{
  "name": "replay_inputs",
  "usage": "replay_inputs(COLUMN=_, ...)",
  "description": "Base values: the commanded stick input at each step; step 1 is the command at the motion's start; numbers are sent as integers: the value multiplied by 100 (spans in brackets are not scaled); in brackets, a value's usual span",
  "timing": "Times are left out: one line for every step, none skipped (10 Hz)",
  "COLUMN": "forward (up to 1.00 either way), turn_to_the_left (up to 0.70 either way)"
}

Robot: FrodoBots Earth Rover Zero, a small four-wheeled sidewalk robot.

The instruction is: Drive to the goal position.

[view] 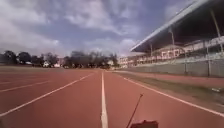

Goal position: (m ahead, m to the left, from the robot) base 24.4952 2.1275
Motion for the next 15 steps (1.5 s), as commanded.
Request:
replay_inputs(forward=70, turn_to_the_left=0)
replay_inputs(forward=70, turn_to_the_left=0)
replay_inputs(forward=70, turn_to_the_left=0)
replay_inputs(forward=70, turn_to_the_left=0)
replay_inputs(forward=70, turn_to_the_left=0)
replay_inputs(forward=70, turn_to_the_left=0)
replay_inputs(forward=70, turn_to_the_left=0)
replay_inputs(forward=70, turn_to_the_left=0)
replay_inputs(forward=70, turn_to_the_left=0)
replay_inputs(forward=70, turn_to_the_left=0)
replay_inputs(forward=70, turn_to_the_left=0)
replay_inputs(forward=70, turn_to_the_left=0)
replay_inputs(forward=70, turn_to_the_left=0)
replay_inputs(forward=70, turn_to_the_left=0)
replay_inputs(forward=70, turn_to_the_left=0)
